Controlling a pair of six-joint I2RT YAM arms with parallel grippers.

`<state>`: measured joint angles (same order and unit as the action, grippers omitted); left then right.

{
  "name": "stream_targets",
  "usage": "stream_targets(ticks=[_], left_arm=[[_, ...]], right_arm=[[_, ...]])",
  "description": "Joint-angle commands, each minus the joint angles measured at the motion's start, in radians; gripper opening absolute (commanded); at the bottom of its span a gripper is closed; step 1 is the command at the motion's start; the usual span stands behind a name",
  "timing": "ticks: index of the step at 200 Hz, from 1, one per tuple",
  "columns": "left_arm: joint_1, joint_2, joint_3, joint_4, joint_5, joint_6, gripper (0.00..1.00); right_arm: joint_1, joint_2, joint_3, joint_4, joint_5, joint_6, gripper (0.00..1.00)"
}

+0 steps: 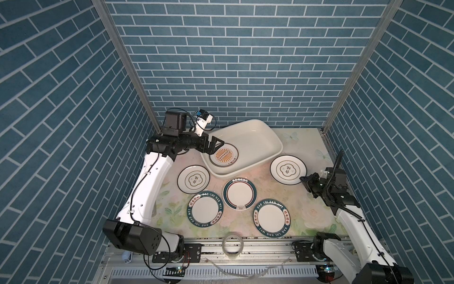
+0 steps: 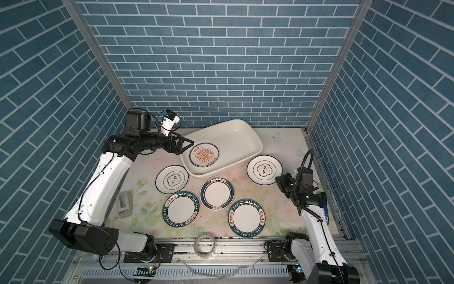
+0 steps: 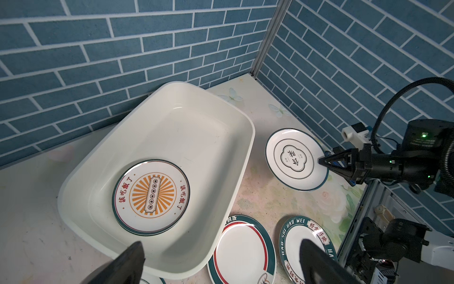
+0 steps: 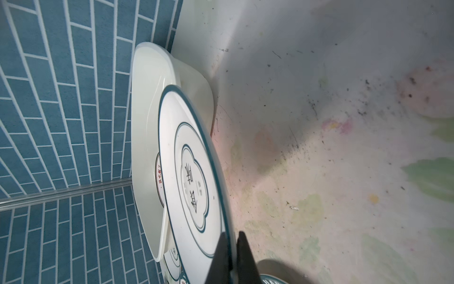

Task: Place the plates into the plastic bin on the countertop
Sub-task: 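Lift the upright cloud-print plate and carry it over the bin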

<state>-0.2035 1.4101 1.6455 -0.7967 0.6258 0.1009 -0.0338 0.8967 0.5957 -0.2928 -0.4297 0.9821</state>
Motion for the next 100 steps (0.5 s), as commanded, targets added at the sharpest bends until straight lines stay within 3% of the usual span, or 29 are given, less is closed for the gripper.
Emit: stream_targets(ticks=[1, 100], left_arm=[[-0.004, 0.008, 0.033, -0.019, -0.032, -0.003, 0.99], [0.001, 0.000, 0.066, -0.047, -0.126, -0.002, 0.99]], right_arm=[[-0.002, 0.029, 0.098, -0.061, -0.001, -0.068, 0.00], [0.055, 0.373, 0.463, 0.007, -0.045, -0.109, 0.00]])
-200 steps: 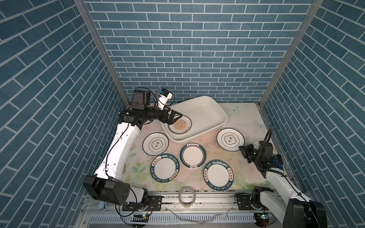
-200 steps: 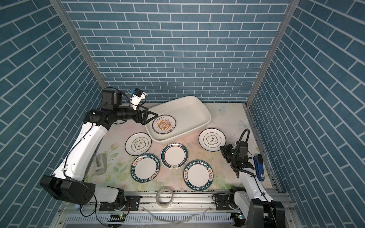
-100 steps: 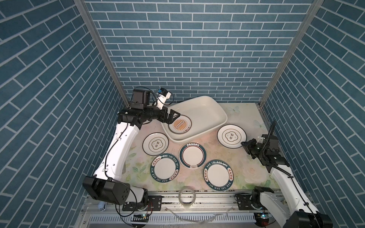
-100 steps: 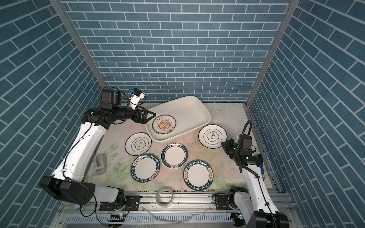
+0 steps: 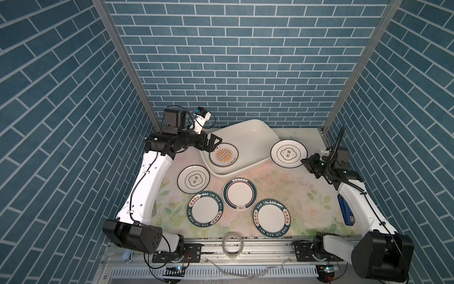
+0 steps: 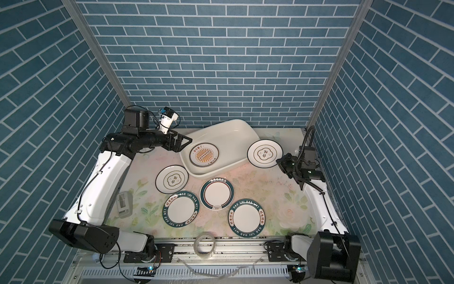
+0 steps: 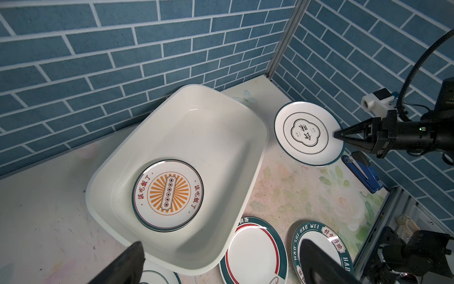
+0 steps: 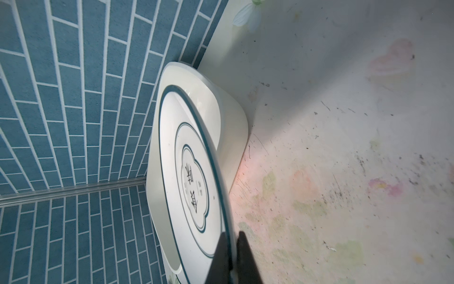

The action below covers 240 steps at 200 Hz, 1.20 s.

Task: Place the plates into the plastic bin on the countertop
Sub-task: 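Lift the upright cloud-print plate and carry it over the bin, then lower the cloud-print plate onto the orange sunburst plates in the bin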

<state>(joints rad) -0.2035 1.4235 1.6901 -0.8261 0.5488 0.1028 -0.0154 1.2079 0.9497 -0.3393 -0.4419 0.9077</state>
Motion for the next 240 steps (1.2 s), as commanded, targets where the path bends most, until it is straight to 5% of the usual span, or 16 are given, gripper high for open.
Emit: stream_targets(ticks=[1, 145, 240], left_arm=[[0.001, -0.013, 0.021, -0.018, -0.050, -0.005, 0.99], [0.002, -0.060, -0.032, 0.035, -0.057, -0.045, 1.00], [0.002, -0.080, -0.054, 0.052, -0.043, -0.048, 1.00]], right_arm=[[0.038, 0.066, 0.113, 0.053, -0.033, -0.035, 0.00], [0.447, 0.775, 0.715, 0.154, -0.055, -0.050, 0.00], [0.566, 1.042, 0.945, 0.081, -0.041, -0.093, 0.00]])
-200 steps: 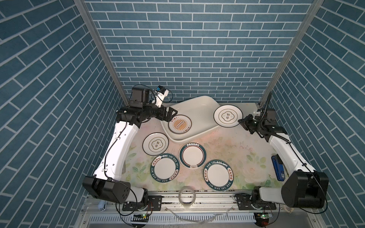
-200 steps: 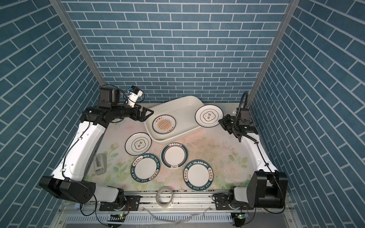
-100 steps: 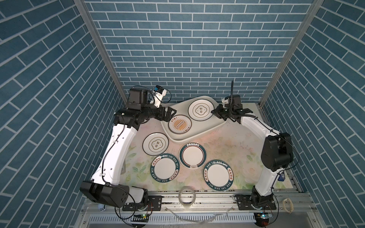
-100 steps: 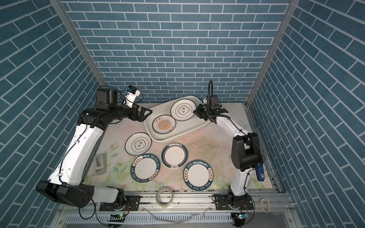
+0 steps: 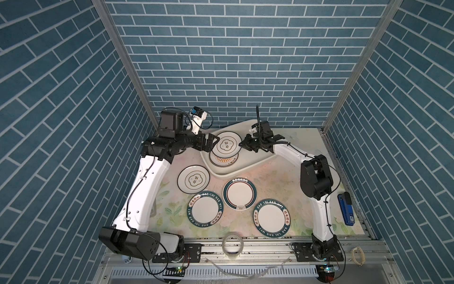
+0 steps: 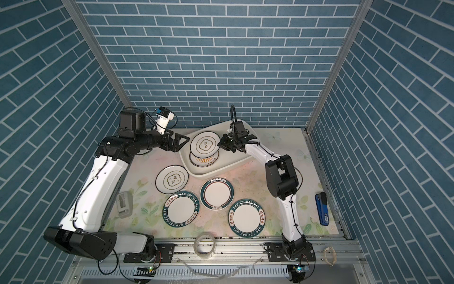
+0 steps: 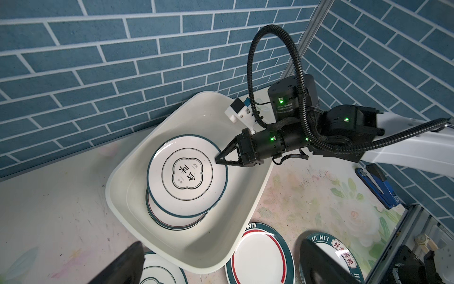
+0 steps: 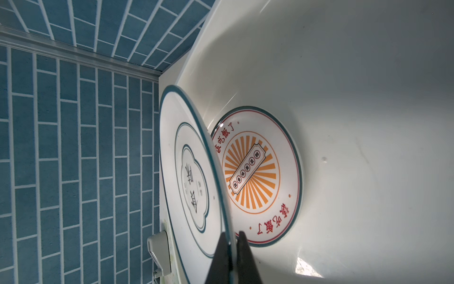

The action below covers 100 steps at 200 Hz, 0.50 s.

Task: Place the plates into the plastic bin on the countertop
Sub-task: 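Lower the cloud-print plate onto the orange sunburst plates in the bin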

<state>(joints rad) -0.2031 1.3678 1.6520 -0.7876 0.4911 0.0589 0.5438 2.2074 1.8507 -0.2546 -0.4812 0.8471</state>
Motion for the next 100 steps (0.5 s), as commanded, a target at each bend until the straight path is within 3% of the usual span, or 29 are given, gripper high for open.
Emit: stream_targets(ticks=[1, 100], left_arm=[[0.001, -0.024, -0.016, 0.013, 0.016, -0.005, 1.00], [0.002, -0.030, -0.018, 0.017, 0.032, -0.007, 1.00]], right_arm=[[0.007, 0.044, 0.045, -0.004, -0.002, -0.033, 0.00], [0.015, 0.138, 0.096, -0.046, 0.005, -0.042, 0.00]])
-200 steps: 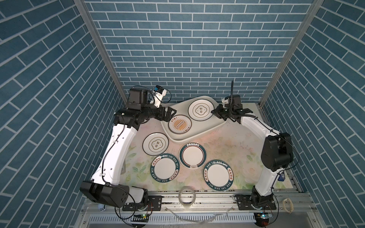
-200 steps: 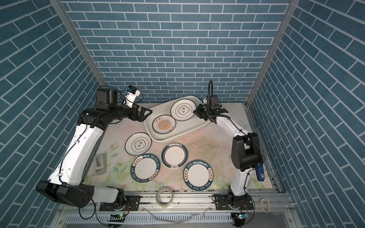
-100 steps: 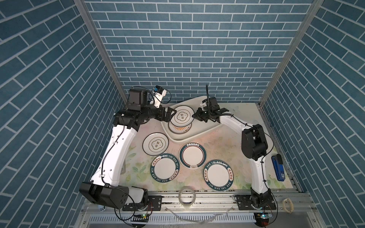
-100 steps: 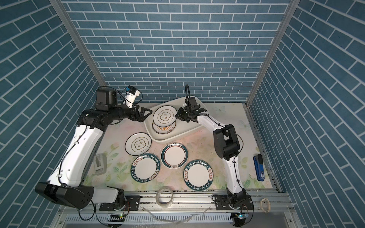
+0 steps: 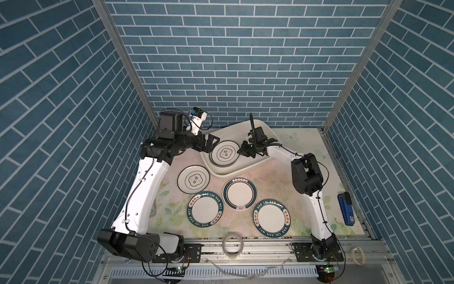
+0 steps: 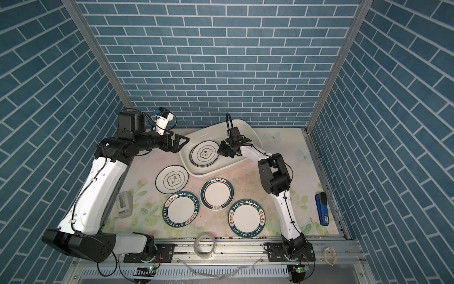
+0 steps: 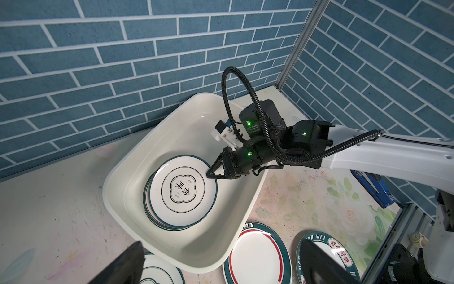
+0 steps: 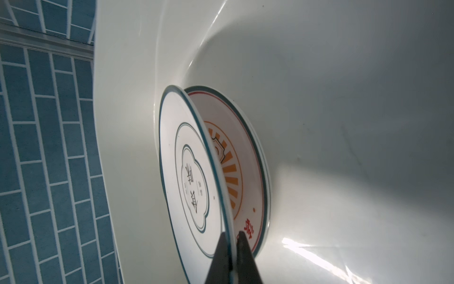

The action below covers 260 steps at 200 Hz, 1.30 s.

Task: Place the plates into the plastic bin on the countertop
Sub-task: 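Lower the cloud-print plate onto the orange sunburst plates in the bin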

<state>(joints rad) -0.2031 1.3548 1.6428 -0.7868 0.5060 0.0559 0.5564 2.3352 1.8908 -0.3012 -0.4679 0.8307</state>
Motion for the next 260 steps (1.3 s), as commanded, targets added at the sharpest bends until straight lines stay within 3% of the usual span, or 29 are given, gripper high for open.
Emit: stream_targets(ticks=[1, 122, 209, 260], left_arm=[[0.001, -0.018, -0.009, 0.016, 0.017, -0.003, 1.00], [0.001, -0.017, -0.008, 0.014, 0.025, 0.001, 1.00], [0.001, -0.014, -0.006, 0.014, 0.034, 0.000, 1.00], [0.001, -0.017, -0.010, 0.014, 0.037, -0.002, 1.00]], right_arm=[[0.001, 0.010, 0.056, 0.001, -0.009, -0.026, 0.00], [0.003, 0.059, 0.097, -0.029, -0.022, -0.029, 0.04], [0.004, 0.040, 0.090, -0.077, 0.001, -0.063, 0.25], [0.003, 0.023, 0.081, -0.112, 0.023, -0.088, 0.30]])
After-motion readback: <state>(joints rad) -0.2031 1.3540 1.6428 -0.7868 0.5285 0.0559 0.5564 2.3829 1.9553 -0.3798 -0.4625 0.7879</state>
